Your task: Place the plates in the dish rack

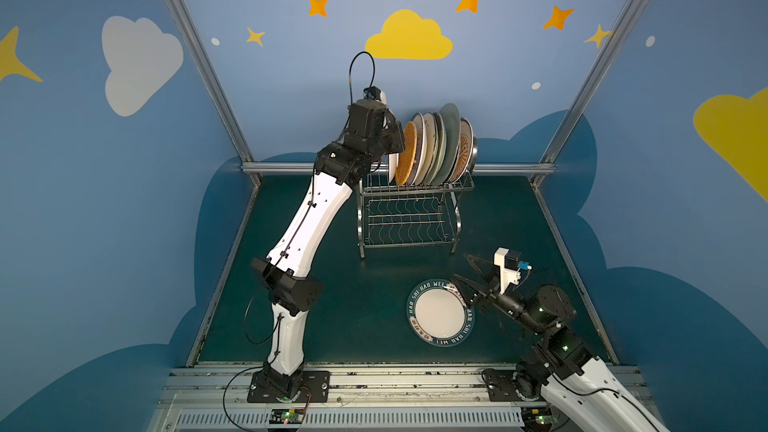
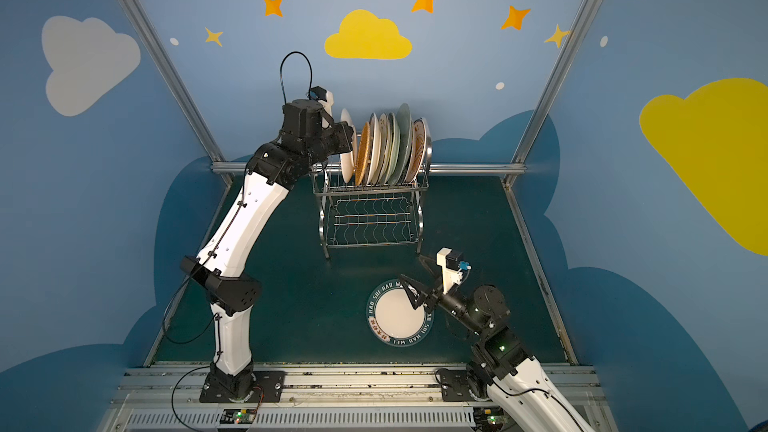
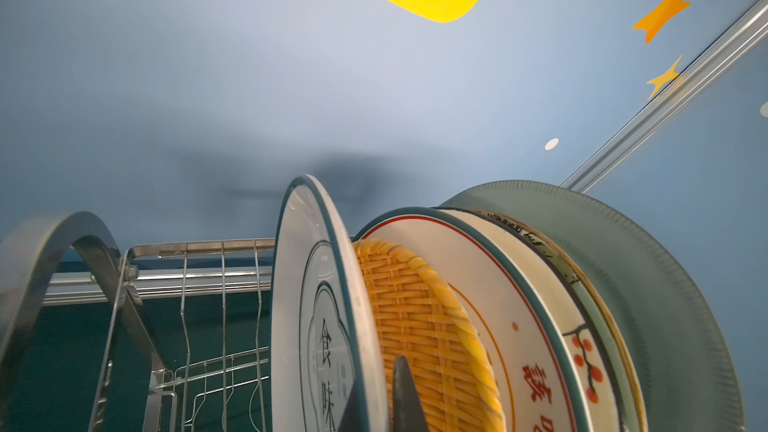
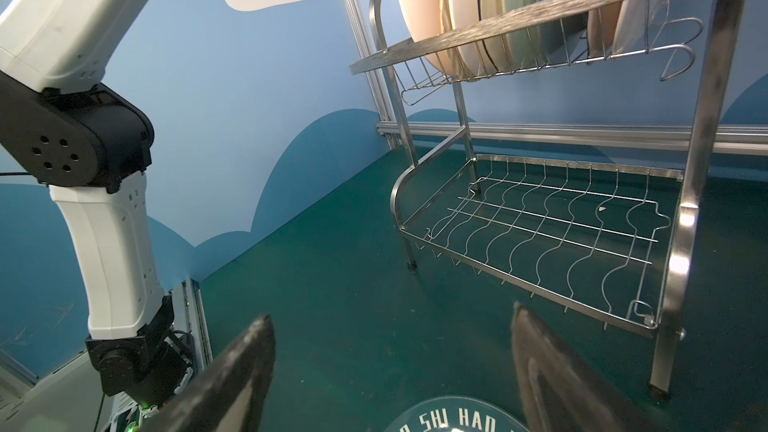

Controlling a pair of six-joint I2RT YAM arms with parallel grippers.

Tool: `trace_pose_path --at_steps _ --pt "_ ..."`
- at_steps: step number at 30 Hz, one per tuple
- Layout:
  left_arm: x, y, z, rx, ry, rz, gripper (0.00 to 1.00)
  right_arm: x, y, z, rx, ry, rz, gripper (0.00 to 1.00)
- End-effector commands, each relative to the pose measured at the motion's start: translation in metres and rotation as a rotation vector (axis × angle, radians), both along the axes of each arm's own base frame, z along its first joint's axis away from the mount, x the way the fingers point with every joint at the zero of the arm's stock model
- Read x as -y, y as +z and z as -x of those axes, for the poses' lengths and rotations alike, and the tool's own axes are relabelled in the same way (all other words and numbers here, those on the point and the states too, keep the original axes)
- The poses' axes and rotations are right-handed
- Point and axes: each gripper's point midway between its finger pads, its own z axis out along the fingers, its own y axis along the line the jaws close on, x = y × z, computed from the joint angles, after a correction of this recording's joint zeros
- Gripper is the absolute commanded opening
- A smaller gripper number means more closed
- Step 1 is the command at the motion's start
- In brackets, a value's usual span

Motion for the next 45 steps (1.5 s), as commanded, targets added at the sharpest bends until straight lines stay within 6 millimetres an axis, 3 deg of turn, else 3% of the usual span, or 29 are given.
trace_pose_path --at_steps 1,11,22,45 --pt "0.003 0.008 -0.001 0.034 -0.017 0.013 0.04 -0.001 0.014 0.003 0.024 0.011 -0.025 0.87" --pt "0.007 -0.011 0.001 -0.001 -0.036 -0.011 0.07 -0.001 0.014 0.004 0.021 0.012 -0.024 0.87" --pt "0.009 -0.016 0.009 0.016 -0.036 -0.030 0.16 -0.001 0.014 0.004 0.013 0.013 -0.024 0.87" --pt "0.012 0.012 0.012 0.067 -0.053 0.009 0.32 -0.002 0.012 0.002 -0.002 0.014 -0.018 0.87"
